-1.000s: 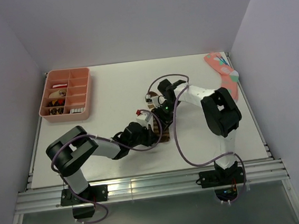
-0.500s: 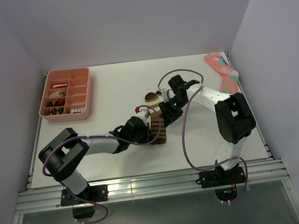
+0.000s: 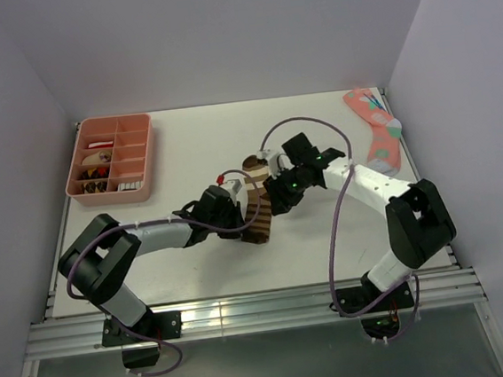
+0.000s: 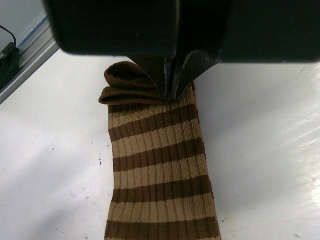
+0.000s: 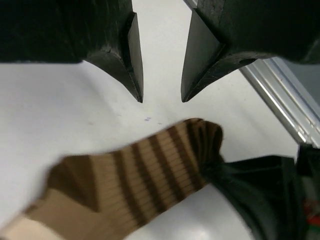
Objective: Roll the socks
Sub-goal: Roll the sock at the center of the board.
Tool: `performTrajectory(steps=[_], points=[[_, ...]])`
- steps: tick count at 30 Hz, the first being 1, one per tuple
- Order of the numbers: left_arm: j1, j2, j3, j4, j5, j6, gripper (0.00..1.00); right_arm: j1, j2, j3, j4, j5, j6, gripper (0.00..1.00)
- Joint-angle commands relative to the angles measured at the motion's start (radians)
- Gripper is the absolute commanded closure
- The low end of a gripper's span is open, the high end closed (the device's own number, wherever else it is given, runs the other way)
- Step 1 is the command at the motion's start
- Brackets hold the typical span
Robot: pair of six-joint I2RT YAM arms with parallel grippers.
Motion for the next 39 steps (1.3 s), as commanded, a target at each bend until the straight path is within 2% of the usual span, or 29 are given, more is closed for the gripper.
performTrajectory(steps=[1,9,18,28,39], points=[[0.046,-0.008,0.022,-0.093,0.064,0.047,1.00,0.113,-0.032,-0.017,0.066,0.051,-0.040,0.54],[0.088,0.001,0.040,-0.136,0.113,0.071,1.00,0.249,0.021,-0.032,0.167,0.143,-0.009,0.51],[0.090,0.032,0.026,-0.079,0.150,0.051,1.00,0.337,0.101,-0.009,0.198,0.172,0.016,0.46],[0.090,0.050,0.016,-0.047,0.159,0.039,1.00,0.393,0.156,0.015,0.182,0.174,0.031,0.41],[0.091,0.061,0.009,-0.024,0.172,0.027,1.00,0.420,0.204,0.017,0.175,0.229,0.048,0.41]])
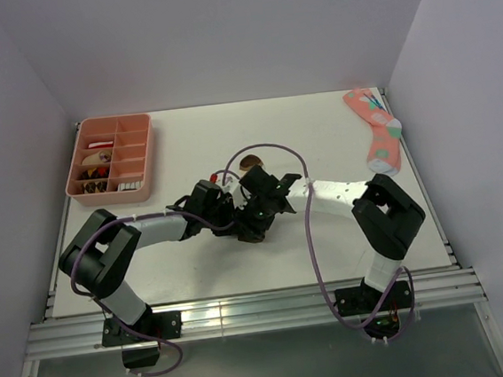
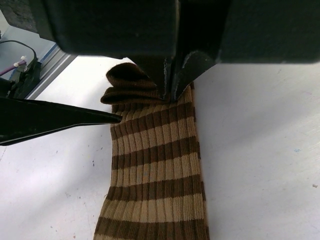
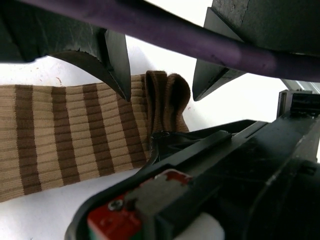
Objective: Roll the socks
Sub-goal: Roll the sock at the center of the board.
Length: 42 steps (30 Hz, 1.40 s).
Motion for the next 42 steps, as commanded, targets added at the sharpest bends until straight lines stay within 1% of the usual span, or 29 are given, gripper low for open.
performTrajectory(steps=[1,5,8,16,20,25,29,34,42], points=[[-0.018,0.032,-0.009,0.020,-0.004,0.033,1.00,0.041,0.046,0.027,0.009,0.018,-0.016,0.41],[-0.018,0.035,-0.009,0.024,-0.001,0.029,1.00,0.042,0.058,0.030,0.002,0.016,-0.014,0.47],[-0.018,0.037,-0.009,0.024,-0.004,0.026,1.00,0.042,0.066,0.023,-0.003,0.019,-0.019,0.48],[-0.015,0.041,-0.024,0.055,-0.028,-0.010,1.00,0.044,0.084,0.050,-0.064,0.007,0.003,0.47],[-0.012,0.047,-0.032,0.064,-0.060,-0.030,1.00,0.042,0.069,0.050,-0.067,0.001,0.004,0.47],[0.005,0.046,-0.041,0.076,-0.059,-0.033,1.00,0.037,0.043,0.049,-0.070,0.012,-0.007,0.46],[0.011,0.047,-0.038,0.073,-0.061,-0.030,1.00,-0.002,0.038,0.063,-0.076,-0.013,0.000,0.45],[0.023,0.052,-0.039,0.073,-0.057,-0.025,1.00,-0.084,0.002,0.052,-0.064,-0.042,-0.004,0.42],[0.045,0.064,-0.022,0.070,-0.044,-0.017,1.00,-0.101,-0.012,0.018,-0.043,-0.074,-0.002,0.41]])
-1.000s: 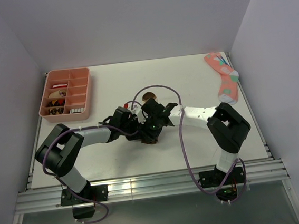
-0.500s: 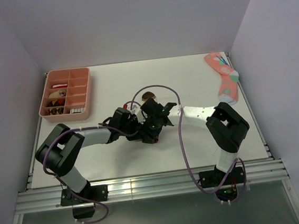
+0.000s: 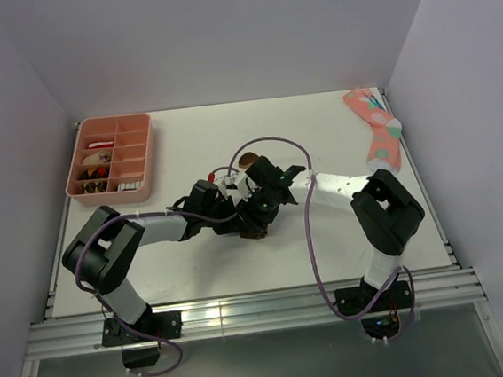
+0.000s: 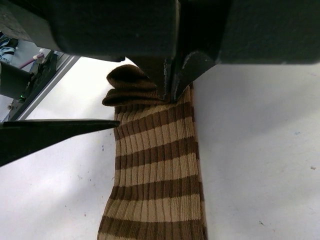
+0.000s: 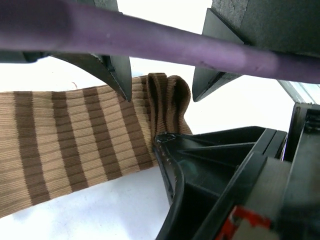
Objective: Roll the socks
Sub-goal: Roll the sock at the center of the board.
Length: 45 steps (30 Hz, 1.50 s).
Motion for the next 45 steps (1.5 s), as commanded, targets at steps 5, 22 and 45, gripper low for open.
performTrajectory(steps=[5,22,45], points=[[0.023,0.046,0.024,-0.062,-0.071,0.058,1.00,-0.014,-0.045,-0.027,-0.007,-0.040,0.011,0.41],[0.051,0.080,0.059,-0.067,-0.036,0.044,1.00,-0.016,0.015,-0.011,-0.029,0.017,0.034,0.43],[0.048,-0.001,0.007,-0.017,-0.073,0.024,1.00,-0.146,0.178,0.102,-0.150,-0.130,0.071,0.95]])
